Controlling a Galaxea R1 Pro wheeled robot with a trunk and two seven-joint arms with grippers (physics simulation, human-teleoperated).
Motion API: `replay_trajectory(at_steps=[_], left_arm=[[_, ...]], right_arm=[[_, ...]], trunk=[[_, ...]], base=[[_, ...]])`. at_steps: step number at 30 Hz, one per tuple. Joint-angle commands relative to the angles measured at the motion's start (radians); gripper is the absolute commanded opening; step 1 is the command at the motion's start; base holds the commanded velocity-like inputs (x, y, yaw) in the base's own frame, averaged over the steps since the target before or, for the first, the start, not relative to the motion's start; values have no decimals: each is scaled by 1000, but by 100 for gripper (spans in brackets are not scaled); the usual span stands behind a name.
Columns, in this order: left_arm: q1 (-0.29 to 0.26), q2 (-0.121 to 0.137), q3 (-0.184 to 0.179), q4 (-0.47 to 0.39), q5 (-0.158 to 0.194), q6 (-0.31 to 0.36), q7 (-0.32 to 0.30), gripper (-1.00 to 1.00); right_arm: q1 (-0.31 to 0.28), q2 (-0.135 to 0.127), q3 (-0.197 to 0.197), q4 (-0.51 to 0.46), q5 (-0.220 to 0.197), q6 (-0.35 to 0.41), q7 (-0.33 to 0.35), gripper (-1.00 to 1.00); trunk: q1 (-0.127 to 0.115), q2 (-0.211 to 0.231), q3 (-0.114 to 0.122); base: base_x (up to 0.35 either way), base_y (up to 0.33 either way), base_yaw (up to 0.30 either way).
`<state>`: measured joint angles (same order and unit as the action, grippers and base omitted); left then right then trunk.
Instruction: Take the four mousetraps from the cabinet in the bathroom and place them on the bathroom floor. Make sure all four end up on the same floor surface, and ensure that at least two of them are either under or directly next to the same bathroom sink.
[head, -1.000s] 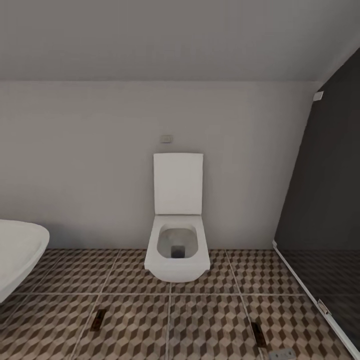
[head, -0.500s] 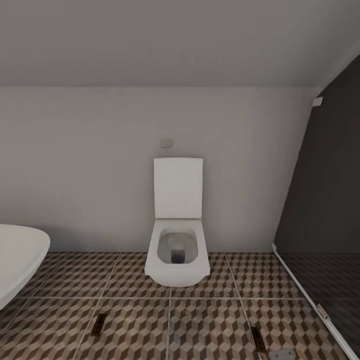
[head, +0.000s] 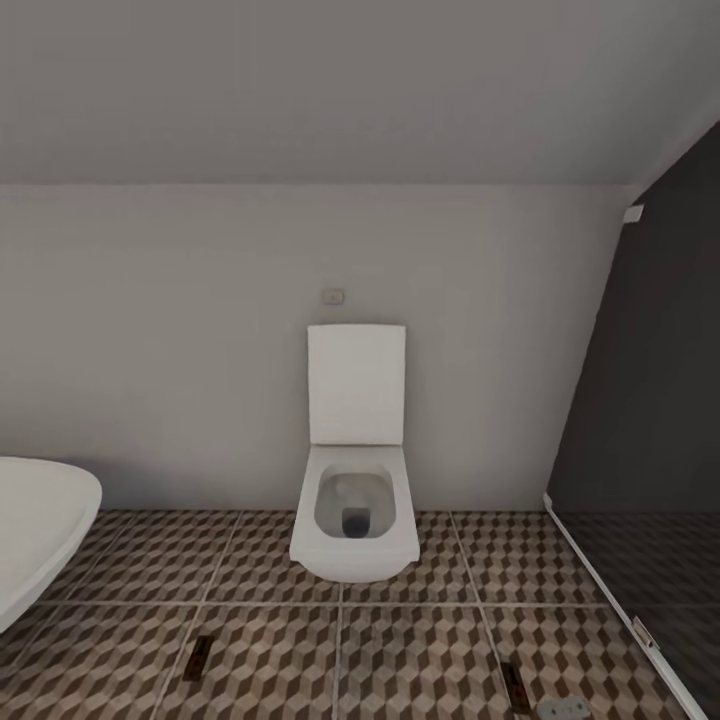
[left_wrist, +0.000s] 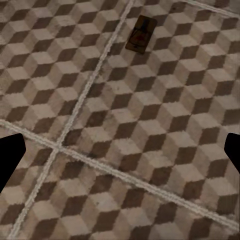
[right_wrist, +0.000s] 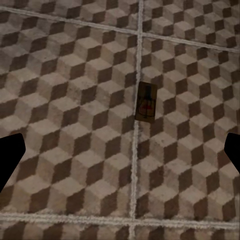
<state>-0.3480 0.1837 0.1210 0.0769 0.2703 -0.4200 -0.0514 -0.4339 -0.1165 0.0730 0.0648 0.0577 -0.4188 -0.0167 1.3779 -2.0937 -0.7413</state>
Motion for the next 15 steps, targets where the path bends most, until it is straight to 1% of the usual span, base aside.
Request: replay_trajectory(at_steps=[1, 8, 13, 15], left_arm=[[-2, 0, 8, 4, 1, -6, -5, 100], [-2, -2, 8, 4, 1, -4, -6, 100], [-2, -17, 8, 4, 1, -4, -6, 100], [-2, -28, 8, 4, 1, -3, -6, 100]], right_arm=[[-2, 0, 7, 4, 2, -6, -2, 100], [-2, 0, 7, 4, 2, -6, -2, 100], [-2, 0, 7, 4, 2, -6, -2, 100], [-2, 0, 7, 4, 2, -6, -2, 100]], trunk=[[0, 0, -1], [0, 0, -1], [0, 0, -1], [0, 0, -1]], base=[[0, 0, 0], [0, 0, 0], [0, 0, 0], [0, 0, 0]])
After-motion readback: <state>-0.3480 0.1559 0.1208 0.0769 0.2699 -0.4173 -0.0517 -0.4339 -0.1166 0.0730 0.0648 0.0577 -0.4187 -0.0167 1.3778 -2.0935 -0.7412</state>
